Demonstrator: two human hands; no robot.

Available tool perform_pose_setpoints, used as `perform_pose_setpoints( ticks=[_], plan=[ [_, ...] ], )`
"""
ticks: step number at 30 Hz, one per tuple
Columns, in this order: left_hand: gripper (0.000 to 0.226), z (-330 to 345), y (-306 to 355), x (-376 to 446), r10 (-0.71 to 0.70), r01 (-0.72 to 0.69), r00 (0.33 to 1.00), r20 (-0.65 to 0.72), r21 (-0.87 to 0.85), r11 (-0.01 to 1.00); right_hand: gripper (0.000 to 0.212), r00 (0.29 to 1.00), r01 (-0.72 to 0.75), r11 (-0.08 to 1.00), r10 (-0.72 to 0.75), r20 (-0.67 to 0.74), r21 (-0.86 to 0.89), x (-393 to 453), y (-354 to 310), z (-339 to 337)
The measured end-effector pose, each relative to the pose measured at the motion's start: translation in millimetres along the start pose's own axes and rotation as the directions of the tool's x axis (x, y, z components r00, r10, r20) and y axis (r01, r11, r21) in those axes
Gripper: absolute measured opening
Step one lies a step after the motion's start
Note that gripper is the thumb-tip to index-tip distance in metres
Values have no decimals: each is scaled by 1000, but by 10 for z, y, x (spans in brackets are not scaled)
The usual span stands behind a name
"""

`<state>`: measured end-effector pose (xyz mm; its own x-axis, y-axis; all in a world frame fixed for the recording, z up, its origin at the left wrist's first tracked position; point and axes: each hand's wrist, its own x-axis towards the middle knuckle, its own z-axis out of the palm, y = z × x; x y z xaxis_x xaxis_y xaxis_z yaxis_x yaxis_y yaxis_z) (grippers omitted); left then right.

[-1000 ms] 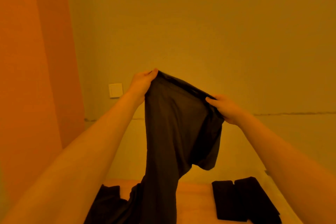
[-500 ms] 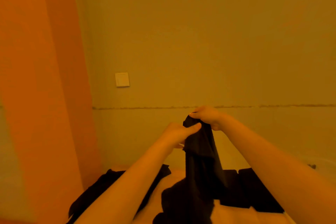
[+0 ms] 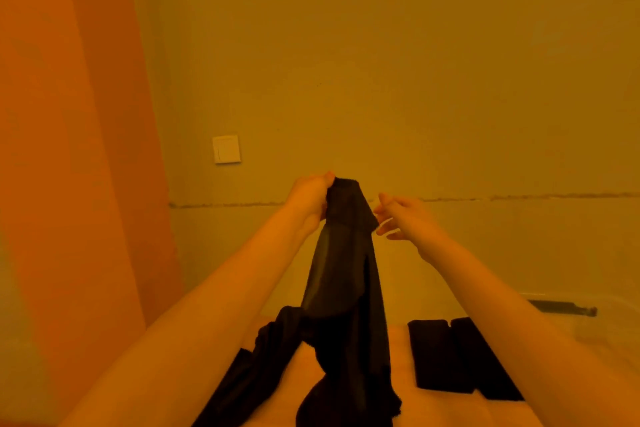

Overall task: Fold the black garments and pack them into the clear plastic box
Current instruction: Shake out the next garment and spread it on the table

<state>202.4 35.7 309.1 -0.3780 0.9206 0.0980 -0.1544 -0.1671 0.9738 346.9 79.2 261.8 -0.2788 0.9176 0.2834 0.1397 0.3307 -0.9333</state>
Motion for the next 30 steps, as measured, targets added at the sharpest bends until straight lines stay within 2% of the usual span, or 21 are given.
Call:
perform_pose_setpoints(
  ticks=[2,5,6,9,11,13,15,17,20,23,26,28,30],
  plan=[
    [24,75,87,66,15,-17,998,-61,-33,999,35,999,-5,999,6,33,-43,-102,-75,24],
    [27,152,195,128,42,-46,993,-113,-30,999,53,996,-8,990,20,90,-139,-156,-141,122],
    [27,159,223,135,50,-52,991,-123,-12,999,50,995,11,982,8,100,-188,-150,-133,159],
    [23,110,307,173,73,-71,983,-170,21,997,14,998,59,954,-51,35,-295,-76,-83,204],
    [22,22,370,186,82,-77,976,-203,33,997,25,997,70,968,-76,-15,-242,-29,-32,150],
    [23,-63,414,174,80,-75,979,-188,34,997,22,993,92,986,-101,-60,-136,-26,-25,81],
    [23,-98,425,136,68,-63,988,-139,44,997,20,993,107,993,-105,-50,48,-52,-63,53],
    [20,-109,413,93,52,-50,997,-51,26,998,19,995,77,982,-86,48,170,-79,-141,90],
    [15,-125,391,32,53,-54,994,99,8,999,28,975,-53,984,15,220,170,-103,-252,184],
    [10,-155,347,-9,61,-75,978,198,63,995,35,963,-88,970,25,267,227,-83,-275,248],
    [13,-185,314,-19,92,-104,971,221,46,994,20,968,-58,933,-35,250,354,-64,-276,265],
    [15,-199,317,-17,111,-121,969,220,33,992,15,945,-94,884,-65,319,458,-73,-266,282],
    [14,-204,332,-12,122,-132,970,212,34,991,18,911,-123,862,-99,402,491,-99,-241,305]
  ],
)
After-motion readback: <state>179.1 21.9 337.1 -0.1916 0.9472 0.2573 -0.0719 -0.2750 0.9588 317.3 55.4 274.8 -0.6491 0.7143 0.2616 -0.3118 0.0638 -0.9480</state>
